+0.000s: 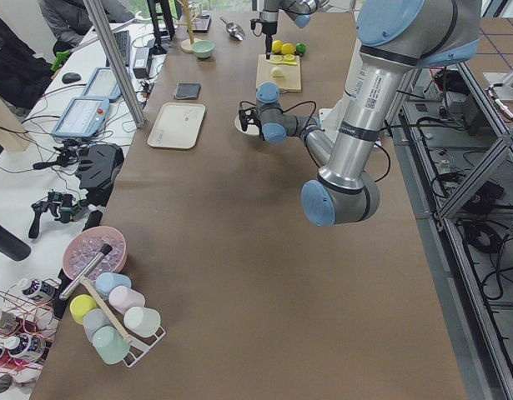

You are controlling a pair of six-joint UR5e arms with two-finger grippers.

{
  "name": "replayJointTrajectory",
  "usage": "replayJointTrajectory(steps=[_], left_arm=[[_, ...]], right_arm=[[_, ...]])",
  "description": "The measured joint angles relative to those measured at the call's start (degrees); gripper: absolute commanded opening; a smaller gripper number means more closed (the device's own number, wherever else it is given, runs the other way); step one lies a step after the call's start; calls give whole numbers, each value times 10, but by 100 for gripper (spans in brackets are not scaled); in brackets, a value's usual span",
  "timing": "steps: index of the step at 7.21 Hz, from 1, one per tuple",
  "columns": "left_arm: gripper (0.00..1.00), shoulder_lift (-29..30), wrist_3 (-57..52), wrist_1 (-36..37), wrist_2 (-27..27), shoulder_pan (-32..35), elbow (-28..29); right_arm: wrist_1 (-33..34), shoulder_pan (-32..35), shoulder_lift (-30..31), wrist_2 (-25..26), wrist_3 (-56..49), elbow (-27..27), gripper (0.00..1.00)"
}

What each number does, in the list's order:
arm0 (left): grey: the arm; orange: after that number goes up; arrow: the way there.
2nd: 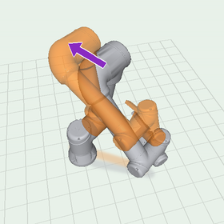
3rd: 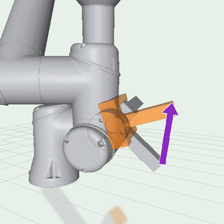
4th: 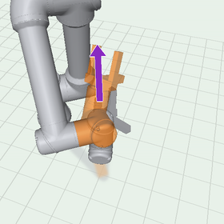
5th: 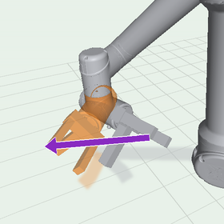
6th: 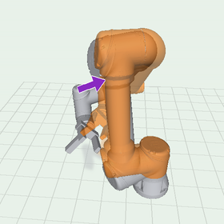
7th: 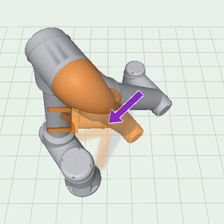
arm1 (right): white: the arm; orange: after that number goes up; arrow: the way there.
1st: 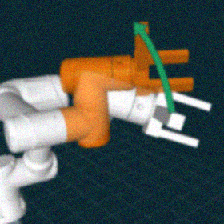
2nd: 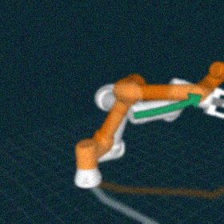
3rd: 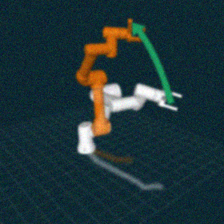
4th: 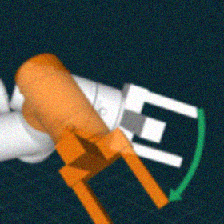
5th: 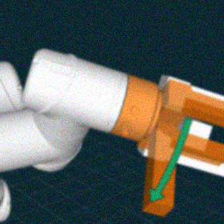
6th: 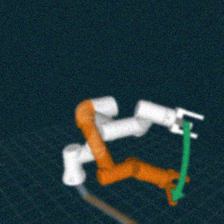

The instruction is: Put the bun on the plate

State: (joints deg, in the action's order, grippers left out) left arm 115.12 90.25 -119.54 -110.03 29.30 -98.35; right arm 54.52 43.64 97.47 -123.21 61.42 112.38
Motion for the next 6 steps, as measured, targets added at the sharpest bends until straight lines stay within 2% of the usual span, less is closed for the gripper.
replayJointTrajectory(steps=[2, 3, 4, 5, 6], left_arm=[[0, 15, 8, -1, 9, -13, 17], [6, 23, 20, -1, 10, -17, 22], [28, 31, 26, -1, 10, -20, 26], [43, 34, 28, -1, 10, -21, 27], [83, 36, 29, -1, 10, -21, 28]], right_arm=[[11, -40, 2, 16, 6, 0, 96], [15, -51, 2, 23, 7, -3, 94], [16, -58, 2, 30, 7, -7, 90], [17, -63, 0, 37, 7, -13, 90], [19, -68, -2, 47, 7, -19, 87]])
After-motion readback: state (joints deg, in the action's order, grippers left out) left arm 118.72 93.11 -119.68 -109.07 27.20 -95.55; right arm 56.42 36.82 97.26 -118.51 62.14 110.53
